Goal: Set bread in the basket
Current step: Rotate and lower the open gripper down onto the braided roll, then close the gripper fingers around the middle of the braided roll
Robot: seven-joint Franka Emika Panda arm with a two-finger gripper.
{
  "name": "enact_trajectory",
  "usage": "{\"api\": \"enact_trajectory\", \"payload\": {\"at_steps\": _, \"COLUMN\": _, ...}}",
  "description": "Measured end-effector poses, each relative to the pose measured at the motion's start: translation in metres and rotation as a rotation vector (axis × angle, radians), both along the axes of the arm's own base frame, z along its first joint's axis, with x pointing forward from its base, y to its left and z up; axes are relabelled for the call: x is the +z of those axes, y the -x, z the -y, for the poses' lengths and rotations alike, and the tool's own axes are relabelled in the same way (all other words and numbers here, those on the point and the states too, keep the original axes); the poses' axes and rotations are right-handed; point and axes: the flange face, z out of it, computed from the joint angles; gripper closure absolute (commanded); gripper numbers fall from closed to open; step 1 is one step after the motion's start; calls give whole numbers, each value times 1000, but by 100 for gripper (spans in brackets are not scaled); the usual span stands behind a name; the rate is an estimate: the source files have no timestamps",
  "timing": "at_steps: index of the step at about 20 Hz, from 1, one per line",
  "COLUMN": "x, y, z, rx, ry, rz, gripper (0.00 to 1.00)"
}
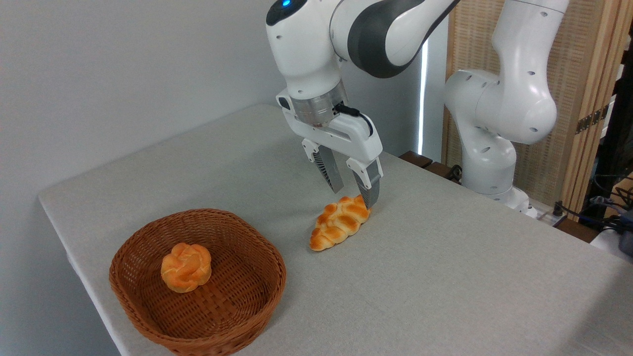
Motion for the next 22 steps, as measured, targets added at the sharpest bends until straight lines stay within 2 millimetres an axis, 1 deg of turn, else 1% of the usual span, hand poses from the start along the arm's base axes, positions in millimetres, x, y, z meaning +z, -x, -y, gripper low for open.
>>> {"api": "enact_trajectory", "payload": {"at_steps": 11, "x": -23, "y": -2, "z": 17, "rx": -40, "ry": -12, "rz": -55, "gripper": 0}}
{"api": "enact_trajectory", "payload": {"at_steps": 22, "x": -24, "y": -6, "z": 21, "rx": -49, "ry": -9, "rz": -37, "gripper": 0}}
